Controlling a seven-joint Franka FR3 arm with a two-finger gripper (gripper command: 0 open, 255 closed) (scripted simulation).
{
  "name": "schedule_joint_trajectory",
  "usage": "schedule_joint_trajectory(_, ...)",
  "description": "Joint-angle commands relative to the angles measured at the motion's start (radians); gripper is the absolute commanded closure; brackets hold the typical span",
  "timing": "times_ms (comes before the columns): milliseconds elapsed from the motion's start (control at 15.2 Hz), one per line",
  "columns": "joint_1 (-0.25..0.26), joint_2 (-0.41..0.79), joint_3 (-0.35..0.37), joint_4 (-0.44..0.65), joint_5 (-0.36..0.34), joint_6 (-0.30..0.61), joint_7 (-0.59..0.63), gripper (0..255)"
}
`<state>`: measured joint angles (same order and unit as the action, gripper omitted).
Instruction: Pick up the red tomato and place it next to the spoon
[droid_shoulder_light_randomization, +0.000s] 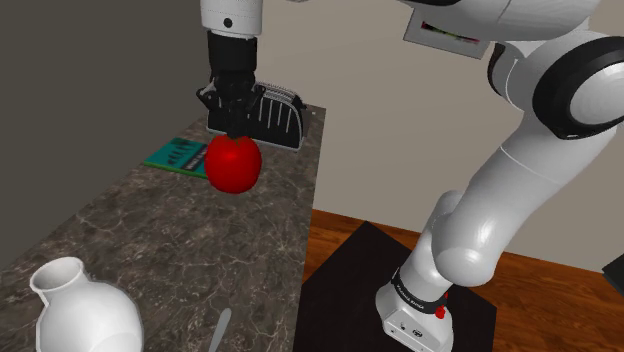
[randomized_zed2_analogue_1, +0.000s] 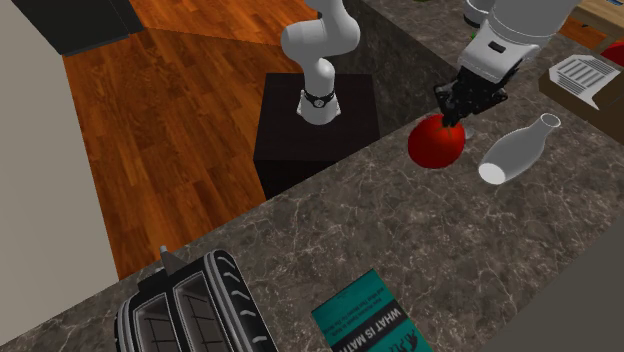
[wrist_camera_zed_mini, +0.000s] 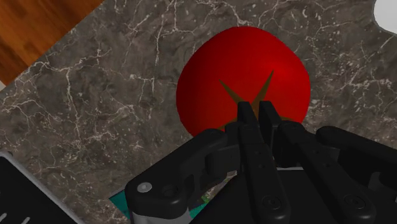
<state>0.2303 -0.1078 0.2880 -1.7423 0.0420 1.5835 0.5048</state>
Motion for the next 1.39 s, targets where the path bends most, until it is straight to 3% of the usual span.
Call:
schedule_joint_trajectory(0, 0.024, 0.037, 0.032, 0.044, -0.004, -0.006, 0.06, 255)
schedule_joint_trajectory(1320, 0.033, 0.038, 0.042, -0.211, -0.002, 0.25, 0.068, 255)
